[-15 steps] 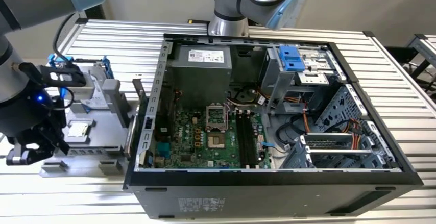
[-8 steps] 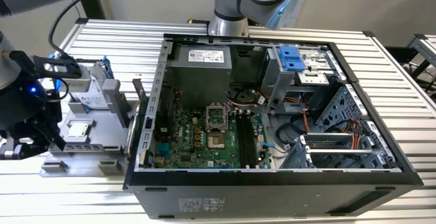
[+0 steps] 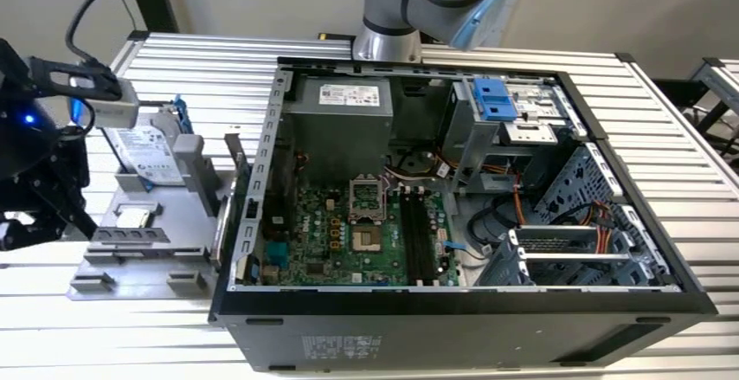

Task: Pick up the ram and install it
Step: 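Pick up the ram and move it above insertion slot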

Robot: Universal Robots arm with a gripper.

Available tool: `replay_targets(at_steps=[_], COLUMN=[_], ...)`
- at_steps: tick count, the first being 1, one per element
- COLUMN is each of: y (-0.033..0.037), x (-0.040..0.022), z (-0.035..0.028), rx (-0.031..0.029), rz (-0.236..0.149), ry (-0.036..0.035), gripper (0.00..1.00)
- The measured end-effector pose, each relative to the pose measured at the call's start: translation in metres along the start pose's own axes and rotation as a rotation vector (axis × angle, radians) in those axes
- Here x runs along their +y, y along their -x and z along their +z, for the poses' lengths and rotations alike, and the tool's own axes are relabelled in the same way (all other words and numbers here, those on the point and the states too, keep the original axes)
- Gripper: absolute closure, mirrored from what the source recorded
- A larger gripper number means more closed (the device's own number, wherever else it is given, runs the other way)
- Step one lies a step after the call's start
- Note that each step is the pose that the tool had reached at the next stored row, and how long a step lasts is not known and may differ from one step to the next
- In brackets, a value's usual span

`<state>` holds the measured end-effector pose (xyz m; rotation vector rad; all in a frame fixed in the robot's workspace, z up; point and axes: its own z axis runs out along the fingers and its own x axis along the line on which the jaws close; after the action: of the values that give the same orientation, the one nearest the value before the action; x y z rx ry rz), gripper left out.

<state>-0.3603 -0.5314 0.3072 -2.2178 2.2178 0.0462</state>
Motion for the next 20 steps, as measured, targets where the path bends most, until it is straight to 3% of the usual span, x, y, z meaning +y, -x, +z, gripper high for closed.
replay_targets(at_steps=[20], y=[0.0022], x=[0.0016], z=[-0.0911], rx=[0.0], rz=[0.0], ry=[0.0], gripper=[1.0])
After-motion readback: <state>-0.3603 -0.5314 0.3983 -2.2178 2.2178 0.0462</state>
